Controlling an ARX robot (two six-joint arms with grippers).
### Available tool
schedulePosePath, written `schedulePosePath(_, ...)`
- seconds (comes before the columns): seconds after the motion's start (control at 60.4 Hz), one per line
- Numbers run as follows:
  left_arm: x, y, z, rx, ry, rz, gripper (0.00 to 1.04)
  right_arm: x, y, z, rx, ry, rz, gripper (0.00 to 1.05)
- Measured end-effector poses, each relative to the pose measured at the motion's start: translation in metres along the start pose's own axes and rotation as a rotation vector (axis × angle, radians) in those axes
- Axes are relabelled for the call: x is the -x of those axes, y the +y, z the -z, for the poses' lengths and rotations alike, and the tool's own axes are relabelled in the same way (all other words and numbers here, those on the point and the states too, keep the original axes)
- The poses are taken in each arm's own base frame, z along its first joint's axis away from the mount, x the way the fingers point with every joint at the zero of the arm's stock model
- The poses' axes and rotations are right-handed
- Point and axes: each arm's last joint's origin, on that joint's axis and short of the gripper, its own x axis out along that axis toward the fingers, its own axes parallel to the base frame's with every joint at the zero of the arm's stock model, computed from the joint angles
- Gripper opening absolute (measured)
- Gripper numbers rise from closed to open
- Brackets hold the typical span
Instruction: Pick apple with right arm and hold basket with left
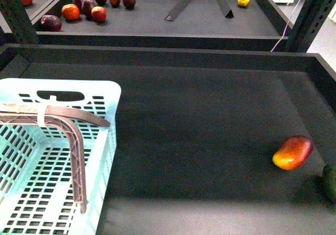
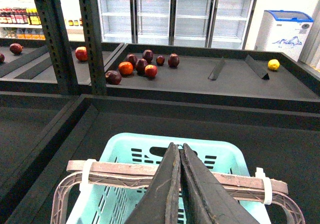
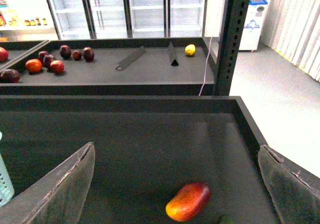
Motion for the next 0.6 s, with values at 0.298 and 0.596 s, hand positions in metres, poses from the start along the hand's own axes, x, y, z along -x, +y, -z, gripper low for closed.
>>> schedulePosePath(0.298, 0.012, 0.0, 0.003, 0.0, 0.005, 0.0, 0.03, 0.0, 0.0, 0.0, 0.0, 0.0, 0.0, 0.96)
schedulePosePath(0.596, 0.012, 0.0, 0.003, 0.0, 0.005, 0.0, 0.03, 0.0, 0.0, 0.0, 0.0, 0.0, 0.0, 0.96)
